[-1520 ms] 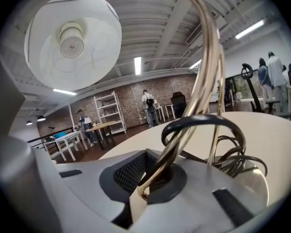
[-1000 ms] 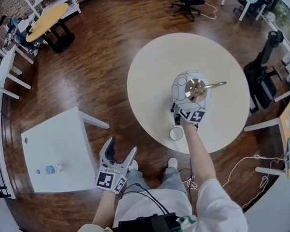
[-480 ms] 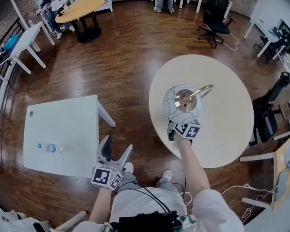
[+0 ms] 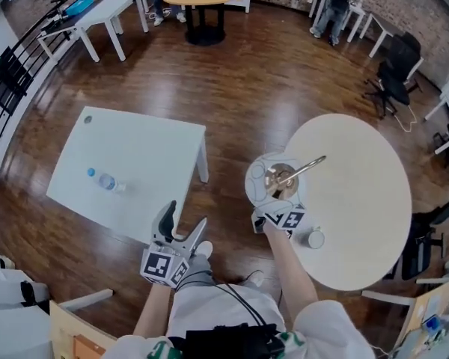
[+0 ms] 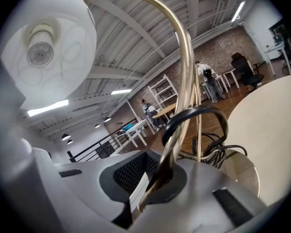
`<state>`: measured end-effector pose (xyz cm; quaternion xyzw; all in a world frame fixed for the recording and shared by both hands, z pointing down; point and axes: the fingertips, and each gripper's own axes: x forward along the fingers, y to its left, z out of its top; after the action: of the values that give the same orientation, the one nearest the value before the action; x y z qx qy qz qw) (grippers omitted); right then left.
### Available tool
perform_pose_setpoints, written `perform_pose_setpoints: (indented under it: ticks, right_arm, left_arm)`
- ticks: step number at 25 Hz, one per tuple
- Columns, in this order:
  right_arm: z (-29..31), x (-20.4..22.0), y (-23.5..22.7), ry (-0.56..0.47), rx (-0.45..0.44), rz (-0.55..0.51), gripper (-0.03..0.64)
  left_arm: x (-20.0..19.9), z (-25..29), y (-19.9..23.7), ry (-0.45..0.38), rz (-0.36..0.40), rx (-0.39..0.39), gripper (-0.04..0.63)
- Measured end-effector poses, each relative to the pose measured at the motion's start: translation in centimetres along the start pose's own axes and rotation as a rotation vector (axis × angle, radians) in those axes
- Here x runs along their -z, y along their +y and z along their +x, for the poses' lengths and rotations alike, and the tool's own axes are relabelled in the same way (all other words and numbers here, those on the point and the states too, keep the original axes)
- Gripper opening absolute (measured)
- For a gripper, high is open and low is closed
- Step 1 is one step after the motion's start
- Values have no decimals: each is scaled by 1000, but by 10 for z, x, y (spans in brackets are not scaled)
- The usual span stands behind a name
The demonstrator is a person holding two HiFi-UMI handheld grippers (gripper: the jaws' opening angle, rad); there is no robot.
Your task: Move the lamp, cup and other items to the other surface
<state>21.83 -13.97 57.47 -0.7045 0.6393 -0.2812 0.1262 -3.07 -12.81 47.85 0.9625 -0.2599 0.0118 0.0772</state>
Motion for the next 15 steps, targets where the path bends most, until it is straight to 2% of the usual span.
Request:
perform_pose_setpoints:
  ticks: [8, 15]
  right_arm:
    - [92, 65, 105, 164, -179, 13, 18]
    - [175, 112, 179, 253, -291, -48, 18]
  left_arm:
    - [-3, -72, 90, -21, -21, -251, 365]
    - [-1, -130, 158, -24, -32, -441, 365]
